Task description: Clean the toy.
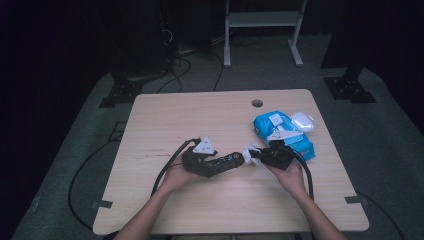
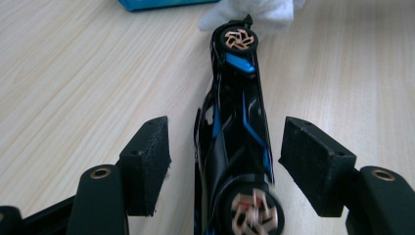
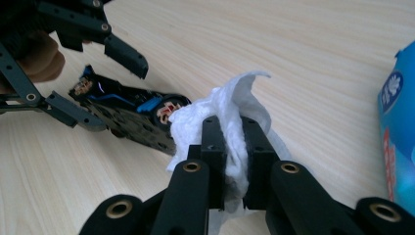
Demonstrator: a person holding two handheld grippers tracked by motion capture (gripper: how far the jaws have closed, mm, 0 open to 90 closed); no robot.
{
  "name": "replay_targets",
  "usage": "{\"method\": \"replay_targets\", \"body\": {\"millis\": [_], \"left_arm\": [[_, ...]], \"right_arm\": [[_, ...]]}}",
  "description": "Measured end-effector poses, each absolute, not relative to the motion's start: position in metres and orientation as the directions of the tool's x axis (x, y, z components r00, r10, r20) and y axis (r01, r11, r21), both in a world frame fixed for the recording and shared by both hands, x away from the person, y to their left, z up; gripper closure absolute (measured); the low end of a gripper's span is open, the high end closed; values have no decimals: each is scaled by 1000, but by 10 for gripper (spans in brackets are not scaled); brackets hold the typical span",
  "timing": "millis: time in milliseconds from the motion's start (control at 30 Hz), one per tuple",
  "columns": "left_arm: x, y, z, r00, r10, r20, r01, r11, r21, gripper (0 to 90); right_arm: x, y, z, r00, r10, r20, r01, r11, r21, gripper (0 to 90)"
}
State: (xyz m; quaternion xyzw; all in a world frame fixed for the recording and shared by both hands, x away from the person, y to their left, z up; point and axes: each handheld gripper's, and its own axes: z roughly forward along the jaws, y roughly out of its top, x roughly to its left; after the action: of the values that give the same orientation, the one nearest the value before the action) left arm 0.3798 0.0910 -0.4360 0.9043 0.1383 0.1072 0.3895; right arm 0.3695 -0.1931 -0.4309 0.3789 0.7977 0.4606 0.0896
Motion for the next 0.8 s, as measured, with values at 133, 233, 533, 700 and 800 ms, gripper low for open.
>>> {"method": "replay_targets", "body": {"millis": [133,233,533,700,800], "left_arm": [[388,75,-433,940,333,74,189,-690,699,352],[392,66,-432,942,327,76,198,-723,662,367],[399,43,-433,950,309,47,226,-784,578,442],[400,30,-432,952,296,76,214,-823,526,474],[401,24,-433,948,304,97,218,-840,497,520]], "right_arm": [[370,-195,-433,-698,683,217,527,285,800,818],[370,-193,-435,-704,673,227,532,288,796,818],[378,-188,-443,-700,660,273,558,266,786,818],[378,-188,-444,-697,657,286,564,257,784,818],[378,-188,-444,-698,655,290,566,256,784,818]]}}
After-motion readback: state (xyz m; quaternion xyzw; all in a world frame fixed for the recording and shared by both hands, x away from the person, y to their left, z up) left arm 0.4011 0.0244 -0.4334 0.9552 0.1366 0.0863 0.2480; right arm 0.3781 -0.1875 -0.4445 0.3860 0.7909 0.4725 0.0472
